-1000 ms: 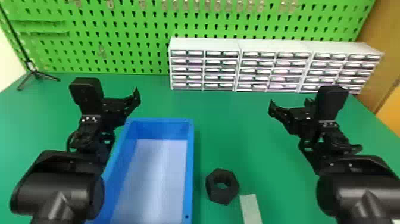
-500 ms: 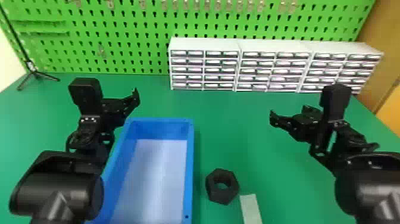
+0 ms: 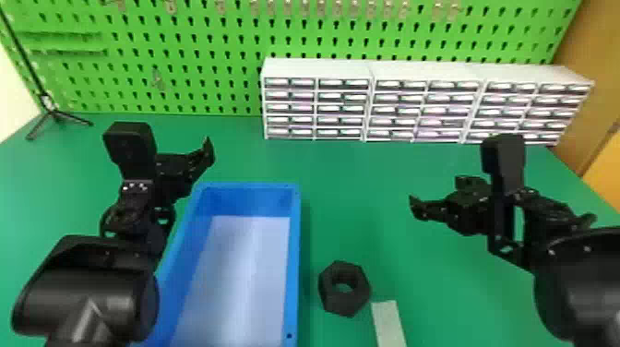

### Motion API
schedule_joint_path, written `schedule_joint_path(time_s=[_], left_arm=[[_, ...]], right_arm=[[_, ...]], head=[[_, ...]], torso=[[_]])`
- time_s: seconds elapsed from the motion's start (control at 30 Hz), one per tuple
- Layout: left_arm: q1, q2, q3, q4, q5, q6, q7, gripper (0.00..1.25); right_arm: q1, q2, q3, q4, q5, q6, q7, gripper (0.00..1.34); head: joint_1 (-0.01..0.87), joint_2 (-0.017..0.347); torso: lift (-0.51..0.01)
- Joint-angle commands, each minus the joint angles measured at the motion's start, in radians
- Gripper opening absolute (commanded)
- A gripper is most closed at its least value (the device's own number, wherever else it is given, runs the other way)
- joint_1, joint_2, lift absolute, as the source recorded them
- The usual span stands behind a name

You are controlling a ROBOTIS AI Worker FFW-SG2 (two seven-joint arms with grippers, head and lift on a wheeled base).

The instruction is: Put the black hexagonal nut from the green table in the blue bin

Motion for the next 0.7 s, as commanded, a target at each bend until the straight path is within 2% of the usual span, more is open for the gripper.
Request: schedule_joint_path(time_s=[0.0,0.17,0.27,0.37,0.67], left_arm=[[0.002,0.000,0.003,0.000,-0.001,0.000,0.000,1.08],[0.003,0.000,0.006,0.000,-0.003,0.000,0.000,1.08],[0.006,0.002,0.009,-0.002,-0.004,0.000,-0.002,1.08],[0.006,0.002,0.017,-0.003,-0.007,0.000,-0.006,1.08],[0.006,0.006,0.027,-0.008,-0.015,0.000,-0.012,1.08]], right_arm=[[0.007,-0.054,0.057,-0.029,-0.001,0.039,0.010,1.21],[0.007,-0.126,0.120,-0.049,-0.032,0.075,0.021,1.21],[0.001,-0.187,0.172,-0.058,-0.061,0.096,0.026,1.21],[-0.011,-0.230,0.212,-0.060,-0.081,0.108,0.040,1.21],[-0.045,-0.331,0.310,-0.061,-0.122,0.122,0.064,1.21]], head=[[0.683,0.028],[0.683,0.028],[0.683,0.028],[0.683,0.028],[0.683,0.028]], torso=[[-0.096],[-0.096],[-0.096],[-0.096],[-0.096]])
